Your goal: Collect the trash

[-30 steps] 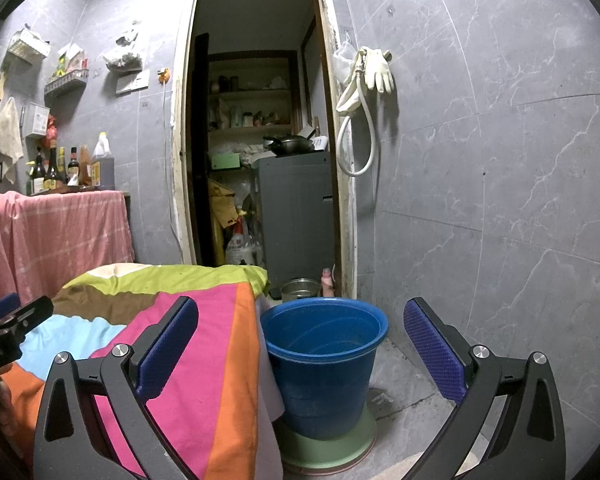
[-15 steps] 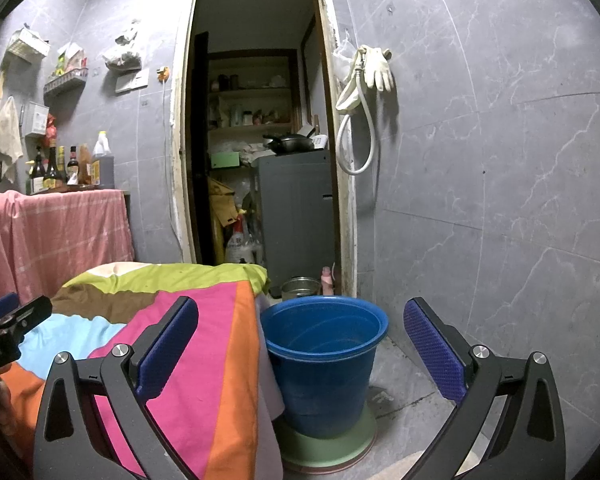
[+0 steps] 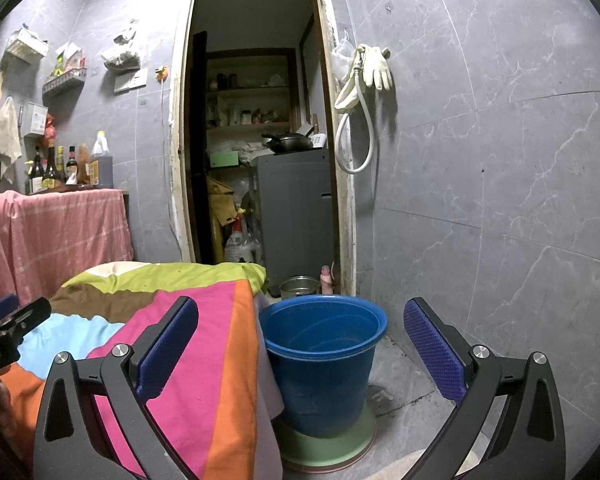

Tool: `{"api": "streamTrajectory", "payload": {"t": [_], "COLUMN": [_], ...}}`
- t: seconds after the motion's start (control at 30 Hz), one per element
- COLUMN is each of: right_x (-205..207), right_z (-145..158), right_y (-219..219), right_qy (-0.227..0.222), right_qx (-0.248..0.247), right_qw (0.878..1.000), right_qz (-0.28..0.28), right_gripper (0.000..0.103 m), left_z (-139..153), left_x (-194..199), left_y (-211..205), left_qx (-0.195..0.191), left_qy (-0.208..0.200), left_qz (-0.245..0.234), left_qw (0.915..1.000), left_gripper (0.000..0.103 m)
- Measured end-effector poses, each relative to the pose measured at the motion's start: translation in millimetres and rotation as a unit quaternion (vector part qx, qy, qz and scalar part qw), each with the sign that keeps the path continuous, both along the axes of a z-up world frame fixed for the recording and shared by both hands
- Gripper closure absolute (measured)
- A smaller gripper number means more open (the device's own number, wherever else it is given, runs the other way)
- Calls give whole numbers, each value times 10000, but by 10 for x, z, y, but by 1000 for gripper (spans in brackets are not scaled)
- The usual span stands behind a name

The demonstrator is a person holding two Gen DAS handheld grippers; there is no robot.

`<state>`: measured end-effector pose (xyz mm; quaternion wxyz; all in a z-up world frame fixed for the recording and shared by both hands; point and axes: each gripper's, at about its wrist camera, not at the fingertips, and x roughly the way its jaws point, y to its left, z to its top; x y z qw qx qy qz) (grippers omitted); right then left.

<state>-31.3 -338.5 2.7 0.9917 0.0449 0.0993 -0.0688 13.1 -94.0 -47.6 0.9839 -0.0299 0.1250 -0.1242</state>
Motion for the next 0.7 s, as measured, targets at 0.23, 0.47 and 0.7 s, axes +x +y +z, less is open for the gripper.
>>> {"api": "streamTrajectory", "payload": {"t": [0.23,0.47,0.7], "right_x": [-3,-4,-7], "right_z": [-11,-21,-19], "right_y": [0,-1,-1], "right_qy": [-1,6,7], "right_qx": [-1,5,10], "right_qw": [10000,10000,10000], "right_qz": [2,1,-3], "right_gripper": [0,0,0], "left_z": [1,4,3], "left_x": [2,0,0], "left_y": [3,7,7], "left_qx": [-9,-2,-7], "left_qy": [-2,-5,-2], "left_qz": [-1,-5,-3], "left_qw": [10000,10000,10000], "left_gripper": [2,2,2]}}
